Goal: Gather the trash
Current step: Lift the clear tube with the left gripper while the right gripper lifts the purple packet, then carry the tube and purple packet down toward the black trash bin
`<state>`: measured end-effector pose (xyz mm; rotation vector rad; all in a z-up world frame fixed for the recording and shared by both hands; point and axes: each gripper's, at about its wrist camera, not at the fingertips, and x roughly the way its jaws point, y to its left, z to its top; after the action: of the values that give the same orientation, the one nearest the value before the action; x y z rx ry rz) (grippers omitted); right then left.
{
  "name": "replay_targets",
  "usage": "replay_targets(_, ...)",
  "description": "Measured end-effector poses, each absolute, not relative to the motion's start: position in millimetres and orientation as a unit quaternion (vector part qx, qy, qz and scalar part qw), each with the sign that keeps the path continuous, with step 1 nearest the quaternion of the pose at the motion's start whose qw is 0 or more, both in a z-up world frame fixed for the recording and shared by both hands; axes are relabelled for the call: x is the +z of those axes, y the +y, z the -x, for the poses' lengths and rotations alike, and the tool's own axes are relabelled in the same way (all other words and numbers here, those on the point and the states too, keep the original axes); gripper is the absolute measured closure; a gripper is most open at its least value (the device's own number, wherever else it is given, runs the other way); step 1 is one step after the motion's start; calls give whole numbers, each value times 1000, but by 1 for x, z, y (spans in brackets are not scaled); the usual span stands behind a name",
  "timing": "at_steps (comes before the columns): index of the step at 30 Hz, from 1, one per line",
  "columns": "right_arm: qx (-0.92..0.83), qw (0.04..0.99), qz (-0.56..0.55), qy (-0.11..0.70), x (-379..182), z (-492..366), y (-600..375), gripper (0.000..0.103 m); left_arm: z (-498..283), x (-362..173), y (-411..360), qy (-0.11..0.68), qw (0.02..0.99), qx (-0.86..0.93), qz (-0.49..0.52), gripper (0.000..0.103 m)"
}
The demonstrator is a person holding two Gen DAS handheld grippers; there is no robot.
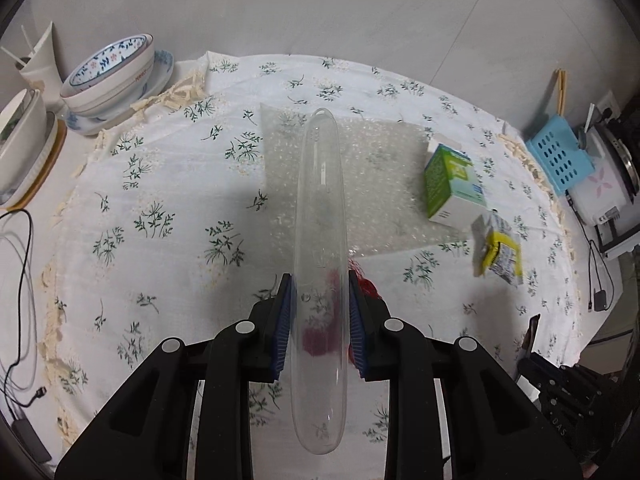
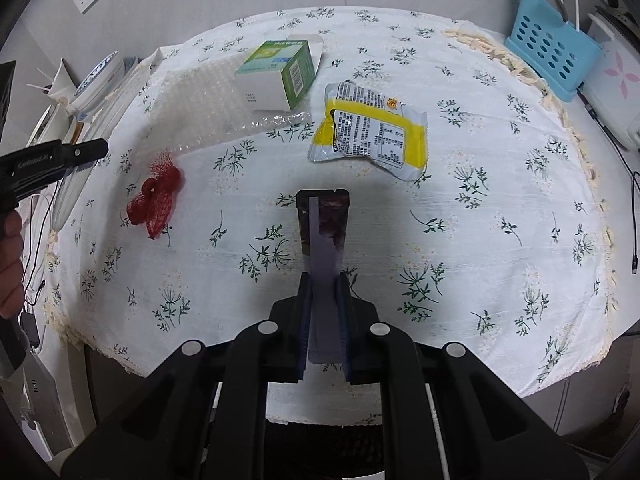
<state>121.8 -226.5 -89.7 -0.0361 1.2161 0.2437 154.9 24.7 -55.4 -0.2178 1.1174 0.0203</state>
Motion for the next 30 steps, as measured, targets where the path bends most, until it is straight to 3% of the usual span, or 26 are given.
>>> replay_targets(30,130,835,19,534,-50,-46,-252,92,-37,-41,-31,518,850,-11,95,78)
